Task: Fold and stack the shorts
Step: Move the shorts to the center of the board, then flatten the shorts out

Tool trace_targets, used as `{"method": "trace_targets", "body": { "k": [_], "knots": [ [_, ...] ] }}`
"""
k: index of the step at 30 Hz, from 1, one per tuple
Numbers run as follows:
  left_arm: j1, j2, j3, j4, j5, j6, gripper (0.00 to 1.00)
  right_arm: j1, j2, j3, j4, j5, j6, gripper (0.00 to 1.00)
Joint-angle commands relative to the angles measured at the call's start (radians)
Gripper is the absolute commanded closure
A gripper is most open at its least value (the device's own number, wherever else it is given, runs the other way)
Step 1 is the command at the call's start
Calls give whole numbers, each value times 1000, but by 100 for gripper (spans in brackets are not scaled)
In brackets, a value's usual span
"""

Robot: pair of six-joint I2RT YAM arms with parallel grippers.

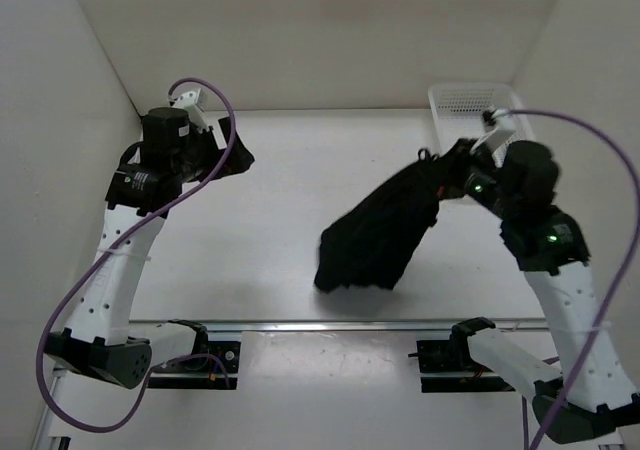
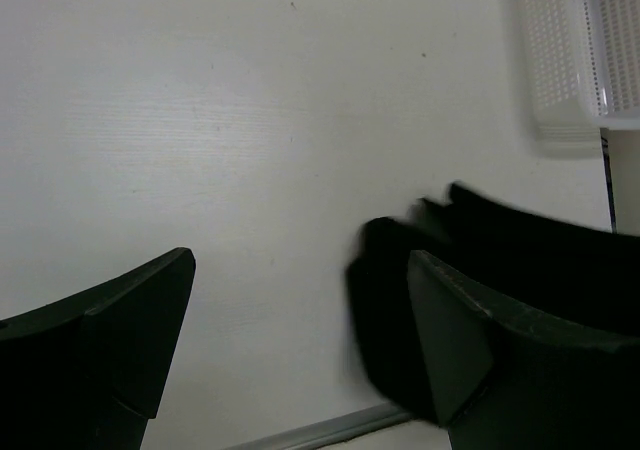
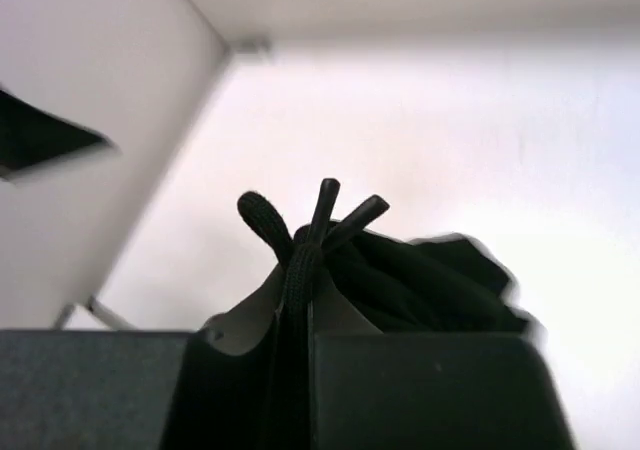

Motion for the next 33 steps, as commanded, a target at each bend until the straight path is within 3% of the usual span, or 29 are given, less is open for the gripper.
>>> {"method": "trace_targets", "body": {
  "k": [1, 2, 4, 5, 8, 10, 11, 13, 14, 16, 18, 21, 24, 25, 27, 28, 29, 30, 31, 33],
  "knots": [
    [3, -1, -59, -9, 58, -15, 1, 10, 5, -298, -17, 83, 26, 94],
    [3, -1, -71, -9, 84, -15, 1, 1, 5, -341, -16, 95, 26, 53],
    [-6, 11, -102, -9, 105, -24, 1, -54, 89, -360, -109, 95, 26, 27],
    [-19, 12, -114, -9, 105, -24, 4, -66, 142, -343, -145, 110, 26, 22],
    [-81, 31, -186, -9, 114, -36, 39, -79, 142, -320, -213, 156, 17, 20],
    [-149, 32, -281, -9, 139, -65, 54, -68, 106, -339, -222, 166, 17, 27],
    [-180, 32, -319, 1, 139, -107, 54, -59, 71, -375, -234, 166, 17, 36],
    [-258, 32, -396, 15, 104, -159, 42, -48, 46, -423, -257, 146, 47, 43],
    [-280, 32, -466, 24, 95, -215, 23, -36, 34, -453, -257, 133, 56, 43],
    [-312, 60, -520, 35, 85, -269, 11, -11, 34, -539, -268, 133, 93, 28],
    [-366, 84, -580, 51, 76, -335, 0, -11, 34, -593, -253, 94, 116, 16],
    [-412, 142, -651, 70, 62, -404, 0, 21, 45, -665, -210, 55, 153, 12],
    [-412, 208, -715, 122, 61, -429, 0, 53, 68, -704, -149, 87, 173, 14],
    [-412, 223, -715, 135, 73, -429, 1, 53, 94, -704, -130, 87, 182, 20],
    [-412, 258, -706, 146, 73, -438, 13, 64, 129, -713, -63, 77, 182, 27],
    [-412, 259, -697, 146, 84, -438, 20, 75, 169, -704, -43, 77, 182, 36],
    [-412, 271, -686, 146, 84, -425, 29, 84, 184, -695, -21, 90, 182, 43],
    [-412, 284, -665, 146, 84, -415, 73, 93, 193, -685, 8, 113, 182, 51],
    [-412, 295, -653, 146, 72, -394, 85, 105, 209, -660, 22, 133, 182, 68],
    [-382, 367, -622, 146, 52, -356, 90, 105, 252, -621, 42, 143, 182, 83]
  ]
}}
